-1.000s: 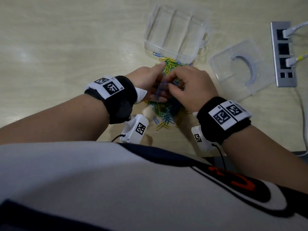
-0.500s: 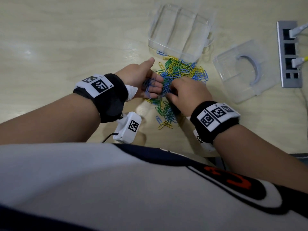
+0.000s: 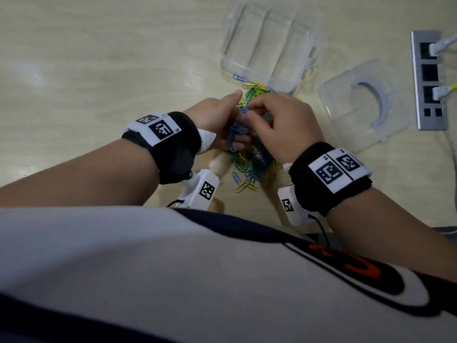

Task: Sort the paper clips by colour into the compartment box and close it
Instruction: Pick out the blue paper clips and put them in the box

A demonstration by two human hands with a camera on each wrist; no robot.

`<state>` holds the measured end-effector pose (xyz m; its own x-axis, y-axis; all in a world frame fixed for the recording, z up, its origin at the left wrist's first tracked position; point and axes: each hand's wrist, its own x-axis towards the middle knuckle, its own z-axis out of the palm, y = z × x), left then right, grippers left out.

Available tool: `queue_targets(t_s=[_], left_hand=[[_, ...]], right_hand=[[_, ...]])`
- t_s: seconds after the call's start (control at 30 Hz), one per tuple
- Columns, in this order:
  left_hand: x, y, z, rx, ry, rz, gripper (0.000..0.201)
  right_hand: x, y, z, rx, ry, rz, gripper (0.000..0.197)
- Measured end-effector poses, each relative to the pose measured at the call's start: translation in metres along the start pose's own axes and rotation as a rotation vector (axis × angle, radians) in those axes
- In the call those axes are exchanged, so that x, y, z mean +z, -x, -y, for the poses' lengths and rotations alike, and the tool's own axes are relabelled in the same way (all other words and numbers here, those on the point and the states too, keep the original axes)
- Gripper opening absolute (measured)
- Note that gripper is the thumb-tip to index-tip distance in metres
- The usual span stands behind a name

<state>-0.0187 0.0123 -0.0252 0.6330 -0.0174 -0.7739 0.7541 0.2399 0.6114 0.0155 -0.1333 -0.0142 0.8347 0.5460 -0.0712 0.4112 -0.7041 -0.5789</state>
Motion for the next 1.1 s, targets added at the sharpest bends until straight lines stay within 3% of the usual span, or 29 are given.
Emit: queue_targets(t_s=[0.07,0.17,0.23,0.33,0.47,0.63,0.73,0.9,1.0,1.1], left_hand=[[-0.003,0.002,0.000,-0.009,-0.013,-0.010,0.057],[-0.009,0.006,-0.001,0.016,-0.022,-0.020,0.045],[-0.012,0.007,-0.001,0.045,-0.063,-0.016,0.032],[-0.017,0.008,0.000,0.092,-0.105,0.019,0.018],[-0.018,0.007,0.001,0.091,-0.107,0.042,0.016],[-0.014,0.008,-0.003,0.058,-0.102,0.026,0.025],[-0.007,0.010,-0.006,0.014,-0.077,-0.045,0.022],[0.001,0.010,-0.006,0.037,-0.103,-0.039,0.019],[0.006,0.009,-0.005,0.036,-0.060,0.017,0.022],[0.007,0.006,-0.002,0.045,-0.068,0.043,0.029]], right_hand=[[0.001,0.000,-0.010,0.044,0.039,-0.006,0.017],[0.008,0.002,-0.013,0.035,0.244,0.224,0.019],[0.014,0.003,-0.012,0.035,0.317,0.289,0.027],[0.019,0.002,-0.011,0.008,0.357,0.242,0.023],[0.015,0.000,-0.015,0.005,0.364,0.228,0.016],[-0.002,0.001,-0.017,0.073,0.163,0.042,0.007],[-0.007,0.002,-0.010,-0.001,0.008,-0.048,0.006],[0.000,0.000,0.004,-0.155,-0.053,0.039,0.013],[-0.005,-0.001,-0.007,-0.085,-0.070,-0.036,0.016],[-0.015,-0.002,-0.034,0.097,0.033,-0.130,0.017]])
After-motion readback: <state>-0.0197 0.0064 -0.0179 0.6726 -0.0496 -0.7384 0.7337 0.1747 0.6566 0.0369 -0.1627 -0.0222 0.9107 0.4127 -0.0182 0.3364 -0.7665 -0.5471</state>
